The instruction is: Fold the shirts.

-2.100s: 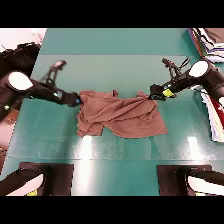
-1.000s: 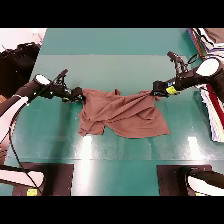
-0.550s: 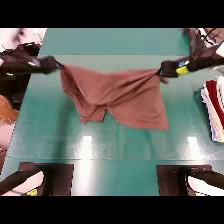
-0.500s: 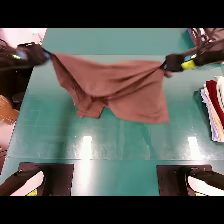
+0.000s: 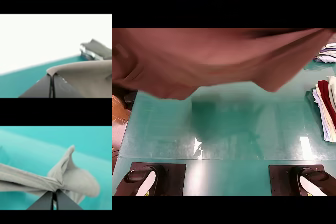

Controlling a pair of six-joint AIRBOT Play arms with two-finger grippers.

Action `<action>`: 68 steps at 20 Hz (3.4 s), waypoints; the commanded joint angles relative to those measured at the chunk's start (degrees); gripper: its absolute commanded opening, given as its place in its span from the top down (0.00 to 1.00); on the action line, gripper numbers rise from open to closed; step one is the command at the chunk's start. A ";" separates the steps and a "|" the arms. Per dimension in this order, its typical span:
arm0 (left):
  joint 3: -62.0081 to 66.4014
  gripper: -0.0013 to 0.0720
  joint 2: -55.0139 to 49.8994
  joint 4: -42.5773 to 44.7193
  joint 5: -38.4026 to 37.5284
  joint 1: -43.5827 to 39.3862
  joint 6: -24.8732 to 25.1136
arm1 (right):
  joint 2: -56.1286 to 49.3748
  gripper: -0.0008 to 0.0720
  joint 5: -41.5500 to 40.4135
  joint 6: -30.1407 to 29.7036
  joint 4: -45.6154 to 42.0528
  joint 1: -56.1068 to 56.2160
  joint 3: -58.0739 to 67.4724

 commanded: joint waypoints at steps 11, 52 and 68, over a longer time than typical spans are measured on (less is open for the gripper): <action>-1.33 0.95 -20.00 8.28 -10.93 -0.28 -4.85 | -14.45 0.97 13.29 10.75 -4.42 0.07 1.31; -67.06 0.34 -24.57 -0.74 13.20 -6.34 -3.56 | -6.08 0.54 -3.63 -0.94 15.74 -17.97 -39.71; -56.26 0.94 -24.28 -0.96 5.84 -6.34 -3.34 | -11.15 0.49 -14.49 -5.46 23.67 -40.17 -71.12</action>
